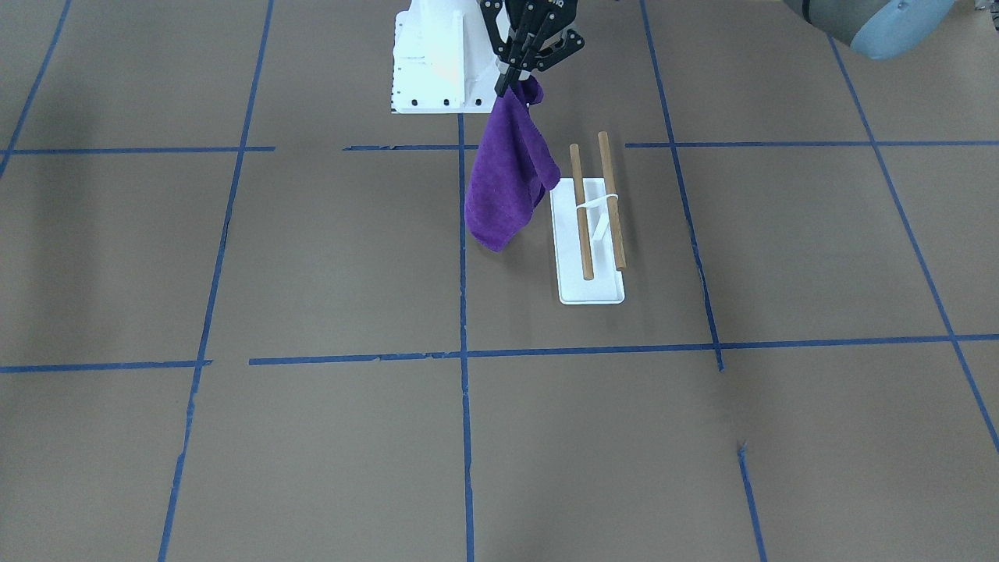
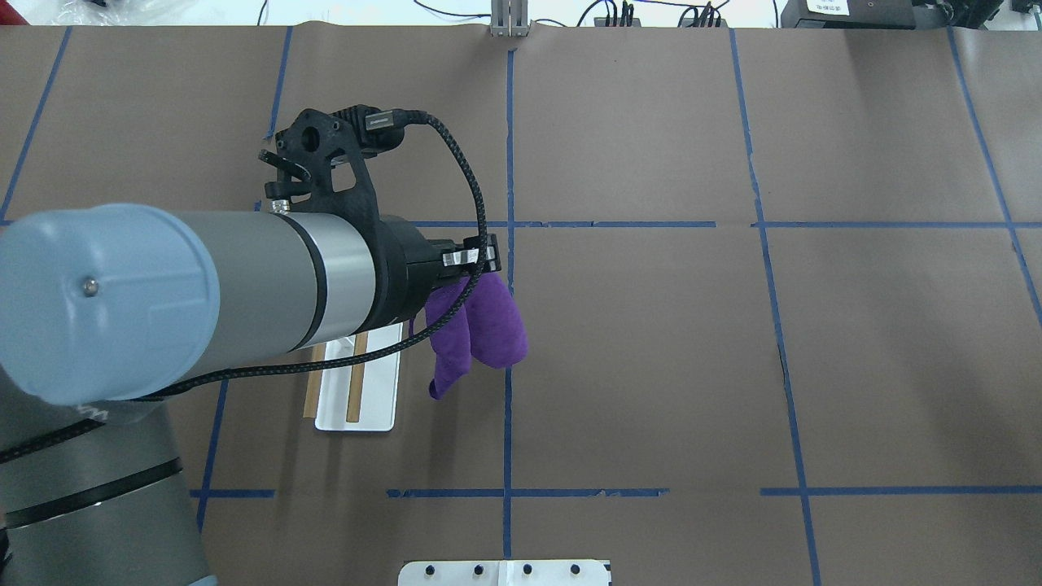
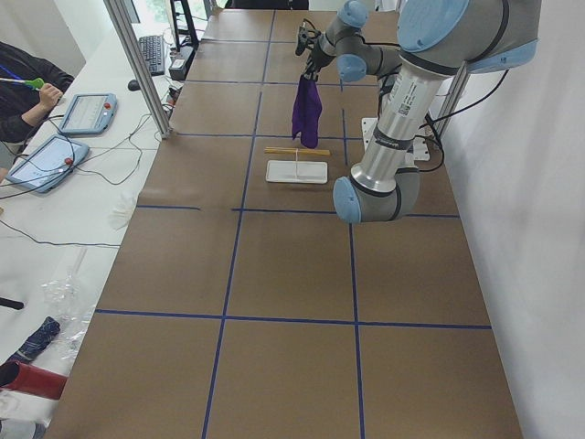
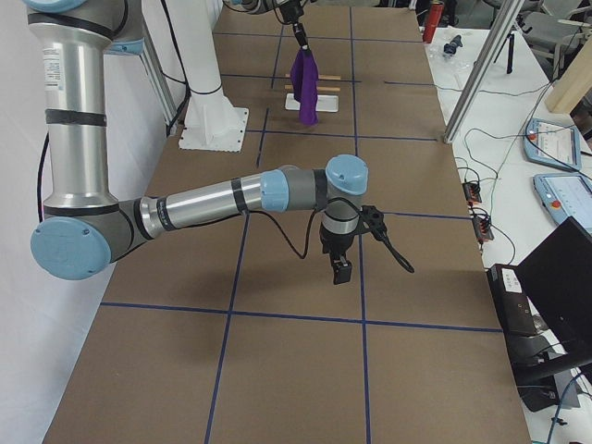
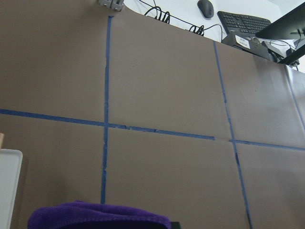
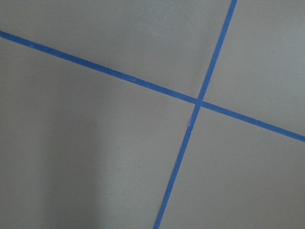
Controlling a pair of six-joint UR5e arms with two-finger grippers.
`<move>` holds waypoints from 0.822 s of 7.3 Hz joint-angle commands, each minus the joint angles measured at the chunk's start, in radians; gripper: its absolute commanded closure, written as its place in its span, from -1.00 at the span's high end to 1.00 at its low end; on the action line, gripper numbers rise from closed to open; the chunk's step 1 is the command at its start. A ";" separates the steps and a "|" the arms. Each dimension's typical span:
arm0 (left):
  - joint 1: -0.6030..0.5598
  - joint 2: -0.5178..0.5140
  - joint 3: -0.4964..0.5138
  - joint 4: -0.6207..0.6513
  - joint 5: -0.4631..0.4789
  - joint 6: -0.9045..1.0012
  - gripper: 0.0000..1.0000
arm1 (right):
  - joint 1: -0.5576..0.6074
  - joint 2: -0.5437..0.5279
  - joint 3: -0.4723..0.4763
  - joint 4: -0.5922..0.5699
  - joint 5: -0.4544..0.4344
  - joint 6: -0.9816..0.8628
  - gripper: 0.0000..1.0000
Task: Hang towel on rack
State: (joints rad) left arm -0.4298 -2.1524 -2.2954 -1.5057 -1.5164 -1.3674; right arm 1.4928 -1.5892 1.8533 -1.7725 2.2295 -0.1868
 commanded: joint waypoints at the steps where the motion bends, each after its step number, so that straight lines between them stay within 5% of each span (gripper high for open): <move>1: -0.024 0.104 -0.058 0.024 0.001 0.010 -1.00 | 0.029 -0.003 -0.019 0.002 0.038 -0.019 1.00; 6: -0.130 0.255 -0.067 0.168 -0.001 0.137 -1.00 | 0.058 0.000 -0.013 0.005 0.038 -0.010 1.00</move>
State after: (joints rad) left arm -0.5372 -1.9293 -2.3675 -1.3592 -1.5175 -1.2684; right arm 1.5394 -1.5894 1.8381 -1.7675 2.2645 -0.1952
